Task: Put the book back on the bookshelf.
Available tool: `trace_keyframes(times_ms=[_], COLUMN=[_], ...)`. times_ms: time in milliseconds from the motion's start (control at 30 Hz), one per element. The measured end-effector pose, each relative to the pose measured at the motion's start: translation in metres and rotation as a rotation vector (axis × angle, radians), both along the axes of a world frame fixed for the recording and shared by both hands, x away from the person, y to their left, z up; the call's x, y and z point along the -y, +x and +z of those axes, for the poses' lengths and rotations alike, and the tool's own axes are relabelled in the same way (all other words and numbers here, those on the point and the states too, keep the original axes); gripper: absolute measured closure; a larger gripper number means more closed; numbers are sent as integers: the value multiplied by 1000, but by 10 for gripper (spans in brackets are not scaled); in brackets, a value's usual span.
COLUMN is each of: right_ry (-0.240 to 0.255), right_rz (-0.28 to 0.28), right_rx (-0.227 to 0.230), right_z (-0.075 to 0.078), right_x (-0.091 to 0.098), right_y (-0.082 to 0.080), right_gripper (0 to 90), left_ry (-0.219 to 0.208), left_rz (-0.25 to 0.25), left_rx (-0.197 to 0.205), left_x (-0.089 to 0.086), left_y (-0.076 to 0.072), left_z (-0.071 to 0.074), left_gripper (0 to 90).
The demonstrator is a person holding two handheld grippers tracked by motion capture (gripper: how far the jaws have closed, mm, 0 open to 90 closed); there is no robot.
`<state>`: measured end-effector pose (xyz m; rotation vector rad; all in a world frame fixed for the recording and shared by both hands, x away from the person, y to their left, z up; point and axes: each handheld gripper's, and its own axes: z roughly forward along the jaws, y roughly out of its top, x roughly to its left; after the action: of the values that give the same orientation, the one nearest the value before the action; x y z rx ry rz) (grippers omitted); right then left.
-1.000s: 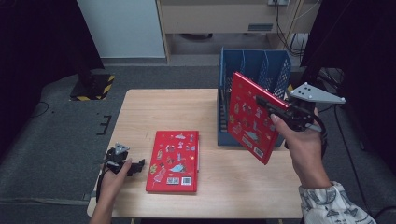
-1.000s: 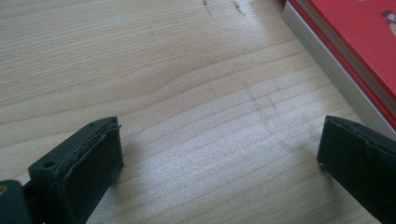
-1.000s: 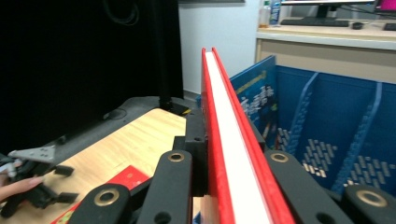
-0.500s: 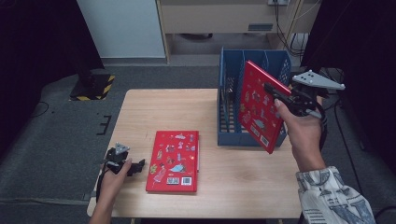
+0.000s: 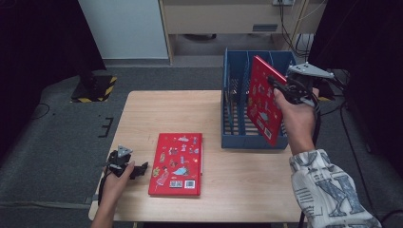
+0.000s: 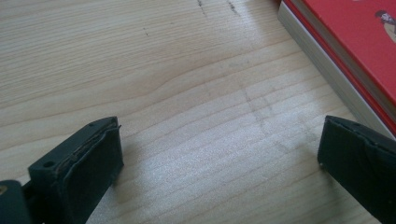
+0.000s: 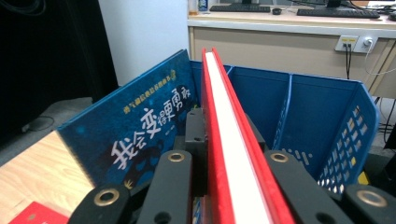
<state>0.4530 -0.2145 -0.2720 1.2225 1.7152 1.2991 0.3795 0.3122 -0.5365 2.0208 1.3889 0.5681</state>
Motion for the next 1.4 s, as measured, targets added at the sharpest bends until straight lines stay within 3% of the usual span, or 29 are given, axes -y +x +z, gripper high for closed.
trace_keyframes(times_ms=[467,733,1400], right_ry=[-13,12,4], right_rz=[-51,-82,-130], right_rx=[-15,-13,7], right_z=[-6,-5,-7], right_x=[-6,-2,-6], right_y=[33,43,64], right_gripper=[793,793,793], left_ry=[-7,-5,-4], left_rz=[4,1,-1], left_rx=[4,3,5], left_x=[1,1,2], left_y=[0,0,1], left_z=[0,0,0], left_gripper=[0,0,0])
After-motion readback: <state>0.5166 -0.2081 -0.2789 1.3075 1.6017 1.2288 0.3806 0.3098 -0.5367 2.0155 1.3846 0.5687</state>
